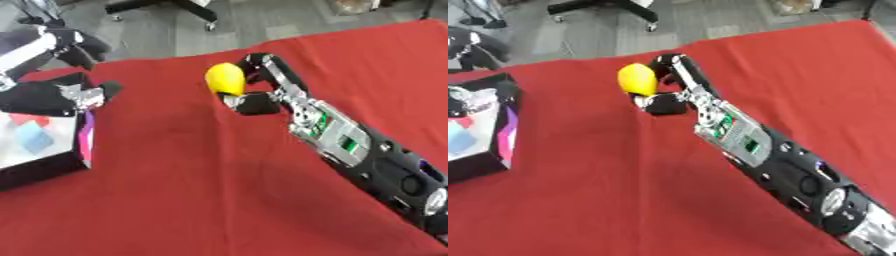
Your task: Pick up the objects with one hand, pass them to the other hand, and then place them into the box on the other side of the table.
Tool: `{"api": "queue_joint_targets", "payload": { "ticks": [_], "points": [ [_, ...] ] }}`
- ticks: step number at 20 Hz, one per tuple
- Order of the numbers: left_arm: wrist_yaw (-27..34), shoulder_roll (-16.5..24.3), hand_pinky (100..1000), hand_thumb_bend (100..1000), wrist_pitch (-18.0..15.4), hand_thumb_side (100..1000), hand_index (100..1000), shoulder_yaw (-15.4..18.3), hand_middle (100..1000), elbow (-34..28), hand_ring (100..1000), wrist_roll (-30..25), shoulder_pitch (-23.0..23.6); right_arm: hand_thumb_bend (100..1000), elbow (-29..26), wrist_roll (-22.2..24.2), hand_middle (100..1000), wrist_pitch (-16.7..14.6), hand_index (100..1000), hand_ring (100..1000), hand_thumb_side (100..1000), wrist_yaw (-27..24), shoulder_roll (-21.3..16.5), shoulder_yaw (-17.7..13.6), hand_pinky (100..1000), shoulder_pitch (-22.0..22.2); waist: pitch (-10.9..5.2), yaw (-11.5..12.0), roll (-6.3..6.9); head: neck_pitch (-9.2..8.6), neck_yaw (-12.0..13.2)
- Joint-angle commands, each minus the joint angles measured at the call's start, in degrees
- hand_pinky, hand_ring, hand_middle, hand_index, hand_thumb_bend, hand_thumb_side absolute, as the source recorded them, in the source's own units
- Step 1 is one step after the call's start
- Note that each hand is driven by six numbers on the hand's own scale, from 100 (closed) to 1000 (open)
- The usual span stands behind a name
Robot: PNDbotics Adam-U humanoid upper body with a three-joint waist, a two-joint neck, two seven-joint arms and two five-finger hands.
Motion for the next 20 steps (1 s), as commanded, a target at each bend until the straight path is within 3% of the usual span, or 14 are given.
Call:
{"api": "queue_joint_targets", "payload": {
  "ticks": [1,8,20],
  "points": [
    [-1.5,-0.6,809,388,-0.4,510,852,-1.0,755,0.6,741,-1.3,-2.0,361,-0.6,0.1,411,-0.8,561,697,100,-0.6,0.0,-0.3,706,-1.2,-2.22,0.2,0.65,0.09,0.0],
    [-6.5,-3.9,812,437,-1.4,395,856,-1.9,767,1.7,753,-0.8,-3.5,358,-0.9,0.5,411,-1.8,561,697,100,0.6,0.6,0.0,707,-1.0,-2.31,0.3,0.85,0.38,0.4],
    [-15.0,-9.2,808,477,-4.3,299,847,-3.6,761,6.0,752,2.9,-4.2,360,-1.1,2.9,410,-2.6,561,695,100,2.4,1.8,1.0,708,-0.9,-2.18,0.0,0.85,0.29,0.8]
  ]
}}
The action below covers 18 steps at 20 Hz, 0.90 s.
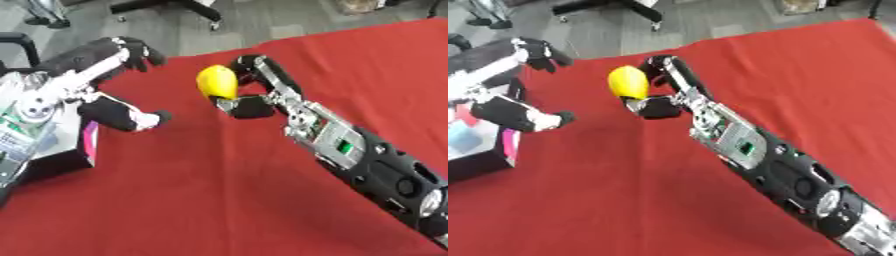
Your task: Pick up the objects with one hand, pass them to the other hand, and then place them into the box on the other side of the table.
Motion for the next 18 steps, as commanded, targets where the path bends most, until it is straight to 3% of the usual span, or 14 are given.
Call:
{"api": "queue_joint_targets", "payload": {
  "ticks": [1,18],
  "points": [
    [-1.6,-0.2,808,478,-0.7,299,847,0.4,761,0.2,752,1.0,-1.4,360,-0.6,0.7,410,-0.4,561,695,100,0.6,0.2,0.0,708,-0.9,-1.79,0.0,0.53,-0.13,0.3],
    [-4.2,-4.2,803,467,-2.2,267,839,-0.3,752,3.4,745,2.2,-2.2,347,-0.5,4.0,410,-4.4,562,691,100,-0.2,1.7,1.5,706,-1.3,-1.5,-0.3,0.44,-0.33,0.9]
  ]
}}
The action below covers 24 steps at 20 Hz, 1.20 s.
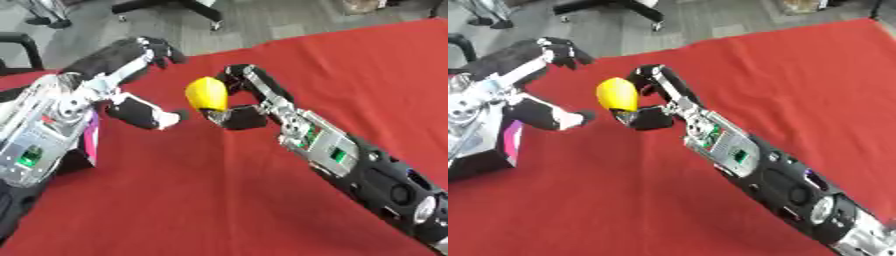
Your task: Pick up the objects with one hand, pass them to the other hand, and then place them into the box on the other side of the table.
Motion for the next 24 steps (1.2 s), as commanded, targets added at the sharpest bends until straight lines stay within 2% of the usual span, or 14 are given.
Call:
{"api": "queue_joint_targets", "payload": {
  "ticks": [1,11,15,20,24],
  "points": [
    [-0.8,-0.2,802,469,-0.4,264,837,0.3,750,0.6,744,0.4,-1.3,346,-0.5,0.9,410,-1.3,562,690,100,-0.6,-0.1,-0.2,706,-1.3,-1.49,0.0,0.44,-0.32,0.3],
    [-2.6,-2.3,799,475,-1.8,250,826,0.0,742,4.6,741,1.2,-1.6,334,-0.6,2.3,412,-2.6,564,691,100,-0.3,0.4,0.0,706,-1.6,-1.38,-0.1,0.52,-0.29,0.6],
    [-2.8,-3.0,798,451,-2.2,251,819,0.1,732,5.6,732,1.8,-1.5,339,-1.0,2.7,411,-2.7,564,690,100,-0.1,0.2,0.1,706,-1.4,-1.3,-0.1,0.54,-0.2,0.6],
    [-0.8,-2.7,799,462,-2.2,265,817,-0.1,727,3.6,727,1.9,-1.4,344,-1.1,3.0,410,-2.2,562,689,100,0.3,0.1,0.2,704,-1.2,-1.16,0.0,0.64,0.23,0.1],
    [0.0,-2.1,795,429,-1.7,250,797,-0.1,699,0.8,712,1.9,-1.4,347,-1.2,3.1,409,-1.7,562,689,100,0.5,0.1,0.2,704,-1.1,-1.1,0.1,0.65,0.5,-0.5]
  ]
}}
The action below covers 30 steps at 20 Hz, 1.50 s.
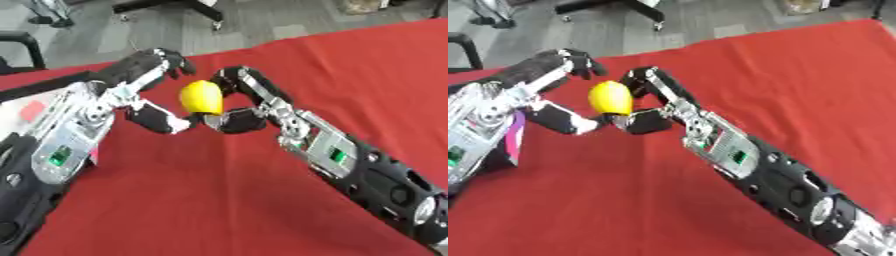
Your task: Pick up the objects with one hand, pass them to the other hand, and then place them into the box on the other side of the table.
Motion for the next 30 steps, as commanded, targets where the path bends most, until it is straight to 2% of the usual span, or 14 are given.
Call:
{"api": "queue_joint_targets", "payload": {
  "ticks": [1,6,10,14,21,22,24,25,27,30],
  "points": [
    [1.2,0.6,792,403,0.5,243,782,0.4,681,-3.5,701,0.6,-1.1,347,-0.8,0.2,409,0.4,562,688,100,0.5,-0.4,-0.1,703,-0.7,-1.08,0.2,0.64,0.41,-0.4],
    [2.1,0.6,786,317,0.9,221,746,0.2,635,-4.5,672,1.7,-1.1,349,-0.8,0.3,408,0.6,562,688,100,0.4,-0.4,0.1,703,-0.6,-1.0,0.2,0.63,0.4,-0.5],
    [3.0,0.6,783,265,0.8,213,728,0.0,623,-4.6,665,2.1,-1.0,259,-0.8,0.2,408,0.6,561,687,100,0.4,-0.3,0.1,702,-0.5,-0.93,0.1,0.65,0.35,-0.4],
    [3.2,0.4,778,223,0.7,189,713,-0.1,612,-4.3,656,2.2,-0.9,222,-0.9,0.0,407,0.5,561,687,100,0.4,-0.4,0.2,702,-0.5,-0.86,0.0,0.7,0.32,-0.3],
    [3.5,0.1,771,150,0.6,147,685,-0.2,592,-4.0,640,2.7,-0.9,213,-0.9,0.3,427,0.2,562,687,100,0.7,-0.4,0.4,702,-0.4,-0.81,-0.1,0.66,0.31,-0.3],
    [3.4,0.1,769,154,0.5,146,682,-0.2,589,-3.9,637,2.8,-0.9,211,-1.0,0.3,428,0.1,562,687,100,0.7,-0.4,0.4,702,-0.4,-0.81,-0.1,0.64,0.28,-0.3],
    [3.1,0.1,766,220,0.6,132,694,-0.3,600,-3.7,639,2.8,-0.9,209,-1.0,0.4,428,0.0,561,687,100,0.8,-0.4,0.4,702,-0.4,-0.82,-0.1,0.57,0.25,-0.2],
    [2.8,0.0,766,282,0.6,119,711,-0.3,611,-3.6,644,2.7,-0.9,208,-1.0,0.4,428,-0.1,561,687,100,0.9,-0.5,0.4,702,-0.4,-0.82,-0.1,0.56,0.24,-0.2],
    [1.9,0.1,769,350,0.6,117,746,-0.3,639,-3.6,661,2.4,-0.9,213,-1.1,0.3,426,-0.2,559,685,100,1.0,-0.5,0.4,699,-0.4,-0.82,-0.1,0.56,0.23,-0.2],
    [0.5,0.0,774,388,0.9,141,784,-0.2,677,-3.5,685,1.6,-0.8,215,-1.1,0.0,426,-0.1,558,683,100,1.1,-0.5,0.4,698,-0.4,-0.82,-0.1,0.56,0.23,-0.2]
  ]
}}
